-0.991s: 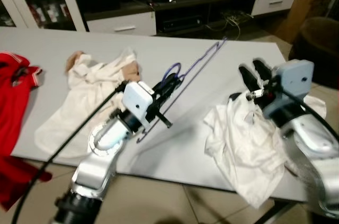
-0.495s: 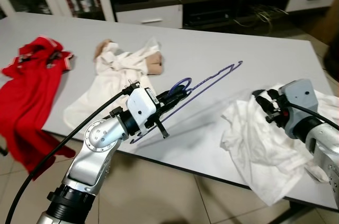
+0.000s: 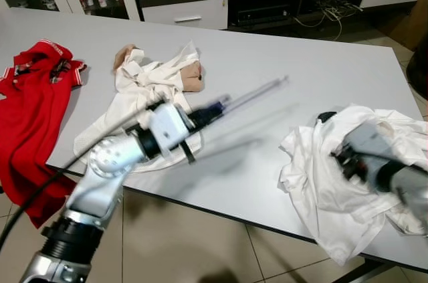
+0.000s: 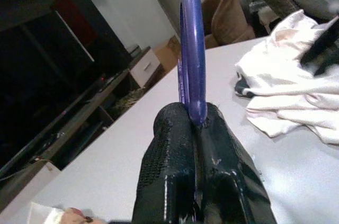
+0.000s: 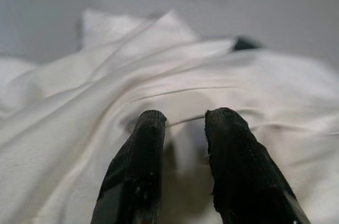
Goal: Hang hanger
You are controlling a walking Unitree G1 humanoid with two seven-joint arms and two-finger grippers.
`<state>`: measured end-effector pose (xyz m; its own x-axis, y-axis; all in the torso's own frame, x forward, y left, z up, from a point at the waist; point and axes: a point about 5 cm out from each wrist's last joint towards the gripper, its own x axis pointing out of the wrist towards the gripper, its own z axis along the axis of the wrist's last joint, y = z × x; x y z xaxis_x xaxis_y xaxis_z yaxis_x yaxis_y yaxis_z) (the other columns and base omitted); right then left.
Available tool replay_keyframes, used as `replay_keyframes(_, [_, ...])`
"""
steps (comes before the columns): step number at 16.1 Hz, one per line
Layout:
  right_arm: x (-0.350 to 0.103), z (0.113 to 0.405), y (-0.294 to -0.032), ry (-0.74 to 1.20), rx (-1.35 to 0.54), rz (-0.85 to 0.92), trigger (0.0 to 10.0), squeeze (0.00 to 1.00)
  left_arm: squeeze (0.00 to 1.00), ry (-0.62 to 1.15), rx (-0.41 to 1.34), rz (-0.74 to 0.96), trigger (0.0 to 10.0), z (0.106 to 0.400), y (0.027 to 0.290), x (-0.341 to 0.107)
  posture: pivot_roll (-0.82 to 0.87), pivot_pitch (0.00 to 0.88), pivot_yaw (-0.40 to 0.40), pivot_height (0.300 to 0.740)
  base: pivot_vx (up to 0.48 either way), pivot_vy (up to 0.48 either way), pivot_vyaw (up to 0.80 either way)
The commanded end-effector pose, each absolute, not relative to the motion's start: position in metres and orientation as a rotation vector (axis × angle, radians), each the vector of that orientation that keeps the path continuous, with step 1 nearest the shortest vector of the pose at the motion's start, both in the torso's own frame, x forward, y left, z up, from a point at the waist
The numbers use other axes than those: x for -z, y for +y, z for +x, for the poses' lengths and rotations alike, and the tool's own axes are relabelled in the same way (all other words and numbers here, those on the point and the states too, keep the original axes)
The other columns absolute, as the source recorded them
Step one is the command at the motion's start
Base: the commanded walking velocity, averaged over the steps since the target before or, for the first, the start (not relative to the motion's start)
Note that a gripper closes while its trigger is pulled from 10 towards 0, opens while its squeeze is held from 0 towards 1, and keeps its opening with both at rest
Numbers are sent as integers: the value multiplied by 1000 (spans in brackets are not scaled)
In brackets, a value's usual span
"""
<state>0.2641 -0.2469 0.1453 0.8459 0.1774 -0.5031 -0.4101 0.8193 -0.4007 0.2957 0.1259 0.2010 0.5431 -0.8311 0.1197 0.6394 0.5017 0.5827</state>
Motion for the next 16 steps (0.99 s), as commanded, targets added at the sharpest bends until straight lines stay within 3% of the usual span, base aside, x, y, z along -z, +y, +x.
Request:
replay_keyframes(1, [-138, 265, -239, 482, -371, -524, 4824, 0, 0, -425, 933, 525, 10000, 295, 124, -202, -31, 59, 35, 740, 0, 0, 0])
replay_keyframes(2, [-132, 265, -234, 498, -399, -494, 1765, 0, 0, -429, 936, 527, 10000, 294, 122, -202, -30, 60, 34, 740, 0, 0, 0])
replay_keyframes(3, [-126, 266, -230, 510, -416, -482, 0, 0, 0, -434, 938, 527, 10000, 294, 121, -202, -28, 60, 33, 740, 0, 0, 0])
replay_keyframes(7, [-109, 270, -204, 526, -517, -395, 0, 0, 0, -457, 911, 520, 10000, 296, 125, -208, -11, 62, 23, 740, 0, 0, 0])
replay_keyframes(10, [-102, 287, -167, 487, -586, -337, 0, 0, 0, -490, 866, 509, 10000, 300, 126, -216, -11, 66, 20, 740, 0, 0, 0])
replay_keyframes(13, [-112, 310, -151, 397, -504, -272, 0, 0, 0, -525, 812, 496, 10000, 304, 128, -223, -4, 71, 15, 740, 0, 0, 0])
replay_keyframes(14, [-117, 313, -149, 372, -501, -239, 627, 0, 0, -535, 792, 475, 10000, 305, 129, -226, -2, 73, 14, 740, 0, 0, 0])
replay_keyframes(15, [-120, 314, -148, 359, -512, -223, 2000, 0, 0, -541, 780, 459, 10000, 305, 130, -228, -1, 76, 12, 740, 0, 0, 0])
replay_keyframes(16, [-124, 315, -153, 349, -498, -246, 4118, 0, 0, -547, 764, 446, 10000, 306, 131, -229, 0, 79, 8, 740, 0, 0, 0])
